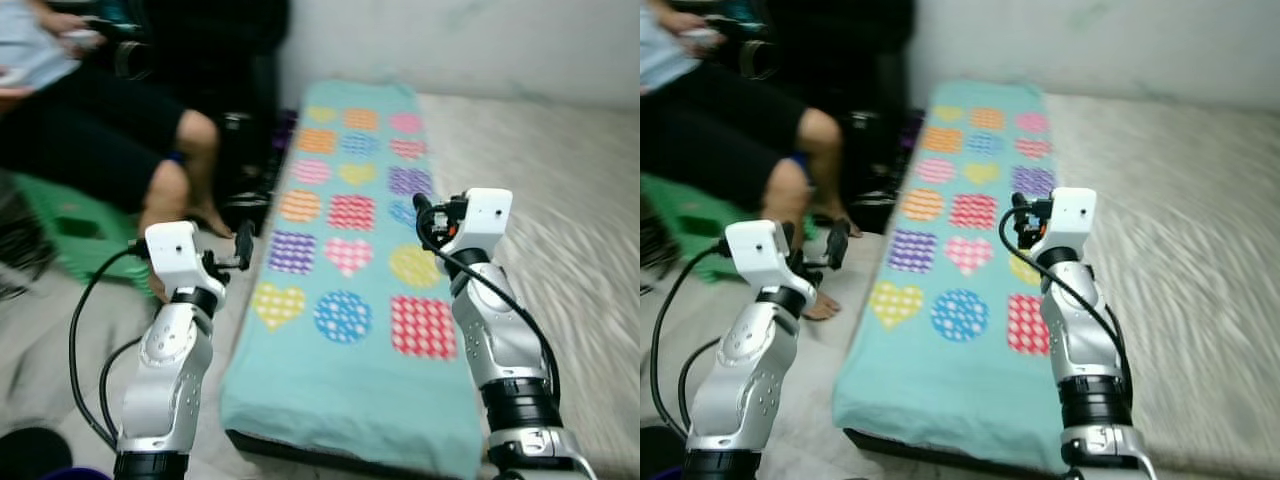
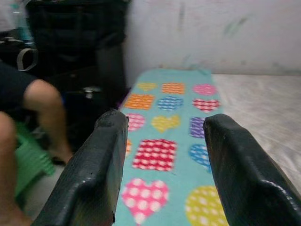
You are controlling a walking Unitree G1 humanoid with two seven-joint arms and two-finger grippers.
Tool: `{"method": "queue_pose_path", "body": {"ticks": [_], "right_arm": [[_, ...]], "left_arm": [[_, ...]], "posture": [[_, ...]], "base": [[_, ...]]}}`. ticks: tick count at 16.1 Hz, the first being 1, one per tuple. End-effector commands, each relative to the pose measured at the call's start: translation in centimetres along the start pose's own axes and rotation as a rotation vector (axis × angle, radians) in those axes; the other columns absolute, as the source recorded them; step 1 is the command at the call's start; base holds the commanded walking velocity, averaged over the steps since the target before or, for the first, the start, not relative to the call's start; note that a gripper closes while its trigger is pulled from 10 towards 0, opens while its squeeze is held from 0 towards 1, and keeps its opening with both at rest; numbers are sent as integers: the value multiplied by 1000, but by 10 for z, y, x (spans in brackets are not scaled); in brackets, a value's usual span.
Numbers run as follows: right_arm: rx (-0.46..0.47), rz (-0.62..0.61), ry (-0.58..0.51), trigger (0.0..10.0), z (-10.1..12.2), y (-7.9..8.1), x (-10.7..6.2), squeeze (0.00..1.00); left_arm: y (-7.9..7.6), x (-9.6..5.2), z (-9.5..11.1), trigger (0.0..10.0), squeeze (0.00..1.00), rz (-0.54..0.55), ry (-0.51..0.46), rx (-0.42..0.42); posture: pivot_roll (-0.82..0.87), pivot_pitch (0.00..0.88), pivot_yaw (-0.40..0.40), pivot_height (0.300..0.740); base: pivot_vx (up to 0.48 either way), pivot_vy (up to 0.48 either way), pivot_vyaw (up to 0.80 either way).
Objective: Clean up the room
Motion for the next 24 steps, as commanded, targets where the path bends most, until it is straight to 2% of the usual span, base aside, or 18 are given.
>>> {"method": "queue_pose_path", "body": {"ticks": [1, 3, 5, 10, 13, 19, 22, 24], "right_arm": [[-4, -1, 10, 10000, -4, 3, -4, 0], [-3, -20, 22, 10000, -8, -2, -9, 0], [-18, -70, 64, 10000, -20, -18, -19, 0], [-38, -114, 84, 10000, -23, -35, -35, 0], [-38, -114, 142, 10000, -32, -32, -44, 0], [-33, -129, 150, 10000, -31, -32, -46, 0], [-40, -154, 152, 10000, -30, -39, -51, 0], [-26, -147, 136, 10000, -29, -36, -51, 0]], "left_arm": [[12, -5, -9, 10000, 0, 37, 38, 5], [19, -7, -10, 10000, 0, 62, 41, 19], [27, -12, -12, 10000, 0, 90, 49, 29], [30, -22, -19, 10000, 0, 105, 76, 23], [32, -30, -19, 10000, 0, 117, 78, 16], [23, -31, -19, 10000, 0, 95, 91, 11], [20, -36, -22, 10000, 0, 82, 101, 9], [18, -34, -21, 10000, 0, 78, 98, 10]], "posture": [[-21, 0, 4, 740], [-21, 0, 6, 740], [-20, 0, 6, 740], [-26, 0, -18, 740], [-20, 0, -24, 740], [-23, 0, -23, 740], [-31, 0, -18, 740], [-27, 0, -23, 740]], "base": [[0, 0, 0], [0, 0, 0], [0, 0, 0], [0, 0, 0], [0, 0, -452], [0, 0, -800], [0, 0, -800], [0, 0, -400]]}}
Point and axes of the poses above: a point about 5 cm out from each wrist's last joint towards the gripper, its own x axis pointing out of the wrist towards the gripper, its own z axis along the axis of the wrist's last joint, y = z × x, the point moved 1 cm from there along x, pointing out of the wrist towards the gripper, and after that the axes turned 3 degrees about x, right-handed, at the moved point
